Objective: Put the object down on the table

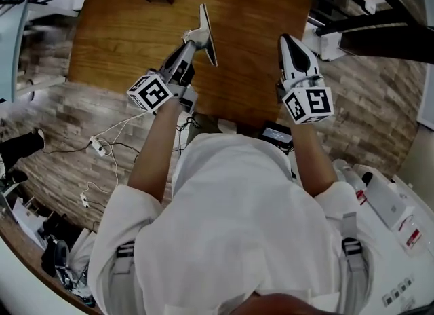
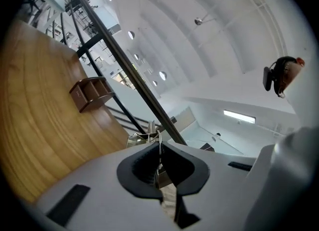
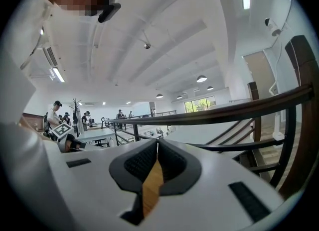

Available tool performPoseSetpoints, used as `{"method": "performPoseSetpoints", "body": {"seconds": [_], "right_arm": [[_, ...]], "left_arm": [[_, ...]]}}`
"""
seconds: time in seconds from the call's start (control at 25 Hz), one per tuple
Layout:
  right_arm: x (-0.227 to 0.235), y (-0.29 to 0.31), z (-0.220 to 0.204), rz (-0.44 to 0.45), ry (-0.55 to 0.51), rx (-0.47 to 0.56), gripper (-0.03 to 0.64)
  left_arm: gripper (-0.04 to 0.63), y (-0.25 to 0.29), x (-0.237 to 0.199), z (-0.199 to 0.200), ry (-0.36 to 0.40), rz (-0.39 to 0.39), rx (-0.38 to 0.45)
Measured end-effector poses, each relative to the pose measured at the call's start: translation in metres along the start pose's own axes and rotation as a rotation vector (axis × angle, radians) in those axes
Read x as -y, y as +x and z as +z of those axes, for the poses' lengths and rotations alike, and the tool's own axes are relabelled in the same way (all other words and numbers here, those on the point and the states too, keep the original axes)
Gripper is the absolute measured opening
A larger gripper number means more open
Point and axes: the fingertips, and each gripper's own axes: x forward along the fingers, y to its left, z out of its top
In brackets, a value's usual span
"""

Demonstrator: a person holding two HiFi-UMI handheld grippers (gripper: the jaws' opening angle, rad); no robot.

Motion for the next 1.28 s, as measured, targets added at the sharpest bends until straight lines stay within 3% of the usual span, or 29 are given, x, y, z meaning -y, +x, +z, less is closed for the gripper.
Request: {"method": "performPoseSetpoints", "body": {"seconds": [0.2,0.8,1.28], "right_arm": [[0.007,-0.007,-0.008,-0.001,0.009,-0.016,0.026],[0.027,-0.027,-0.025,-0.030,0.039,-0.060,0.026],[0.031,-0.025,-0.030,-0.043,0.044,-0.067,0.026]], "left_arm": [[0.021,0.023,-0.013,-0.016,-0.114,-0.042,-0.008],[0.021,0.051,-0.093,-0.054,-0.197,0.139,-0.026],[0.021,0.058,-0.129,-0.070,-0.242,0.212,-0.033]]}}
